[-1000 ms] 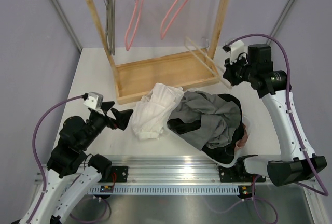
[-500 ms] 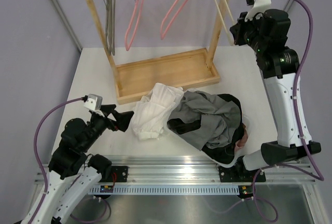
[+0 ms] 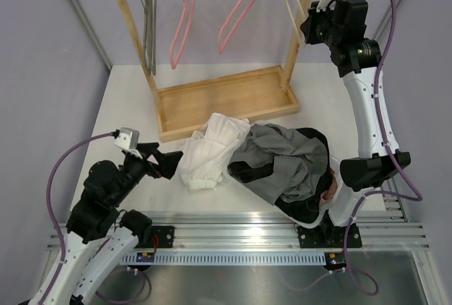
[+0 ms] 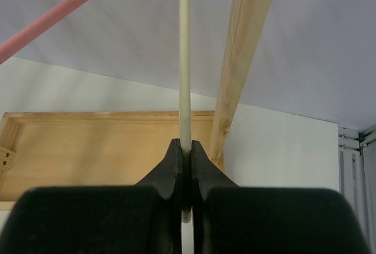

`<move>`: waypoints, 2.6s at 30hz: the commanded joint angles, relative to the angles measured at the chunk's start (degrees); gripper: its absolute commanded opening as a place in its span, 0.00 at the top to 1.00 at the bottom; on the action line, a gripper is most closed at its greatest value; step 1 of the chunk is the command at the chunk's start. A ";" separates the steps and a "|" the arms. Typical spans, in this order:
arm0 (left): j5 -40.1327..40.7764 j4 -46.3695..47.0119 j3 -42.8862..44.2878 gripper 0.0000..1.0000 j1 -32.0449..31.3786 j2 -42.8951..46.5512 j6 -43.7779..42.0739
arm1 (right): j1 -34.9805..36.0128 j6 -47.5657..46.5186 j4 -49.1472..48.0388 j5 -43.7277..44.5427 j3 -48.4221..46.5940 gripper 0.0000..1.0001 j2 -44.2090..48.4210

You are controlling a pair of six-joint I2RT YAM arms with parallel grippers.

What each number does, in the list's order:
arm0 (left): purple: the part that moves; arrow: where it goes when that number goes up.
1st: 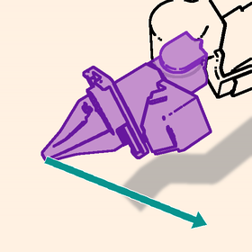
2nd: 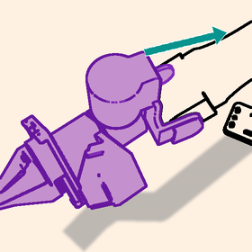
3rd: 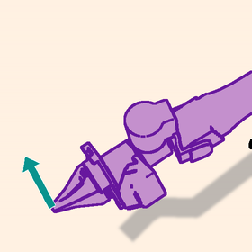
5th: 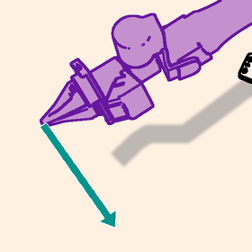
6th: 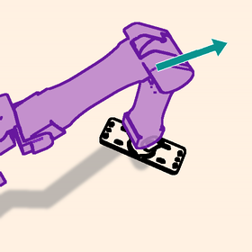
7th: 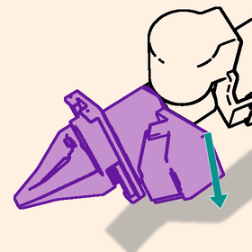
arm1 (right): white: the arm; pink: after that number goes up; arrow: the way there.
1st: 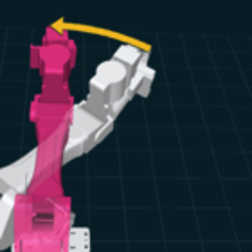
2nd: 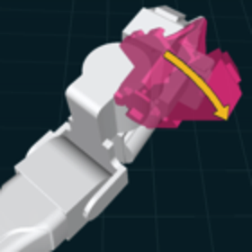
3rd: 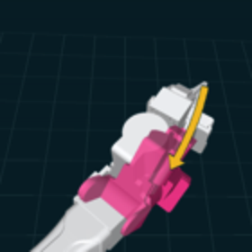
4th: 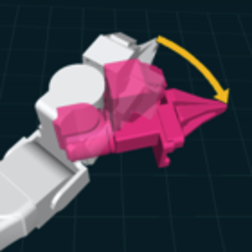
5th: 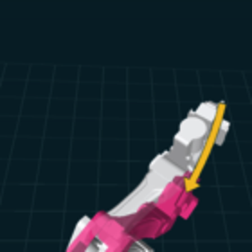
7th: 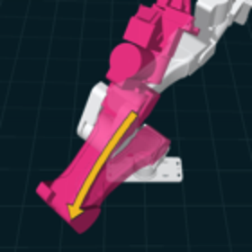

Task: Remove the skirt from the hanger
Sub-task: Place the hanger at the clothesline, then pick up the skirt from the center of the board, then place the skirt in the bin.

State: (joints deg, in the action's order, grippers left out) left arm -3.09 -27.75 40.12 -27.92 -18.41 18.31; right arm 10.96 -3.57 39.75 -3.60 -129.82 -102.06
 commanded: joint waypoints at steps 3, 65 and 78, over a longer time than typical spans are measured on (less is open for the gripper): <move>-1.39 2.52 -0.13 0.01 -0.20 -1.53 0.68 | -0.06 -0.38 -1.86 0.34 -0.09 1.00 1.16; -9.20 11.47 18.49 1.00 -11.97 -32.20 5.59 | -12.70 -7.15 -11.97 -33.41 69.17 0.00 54.69; -15.71 30.11 28.08 1.00 -25.16 -50.73 12.98 | -20.89 -1.09 -15.84 -18.74 70.67 0.01 57.50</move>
State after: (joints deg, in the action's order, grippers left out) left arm -15.27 -8.23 65.34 -50.61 -65.60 28.73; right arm -8.43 -7.38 27.53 -27.97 -59.22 -45.93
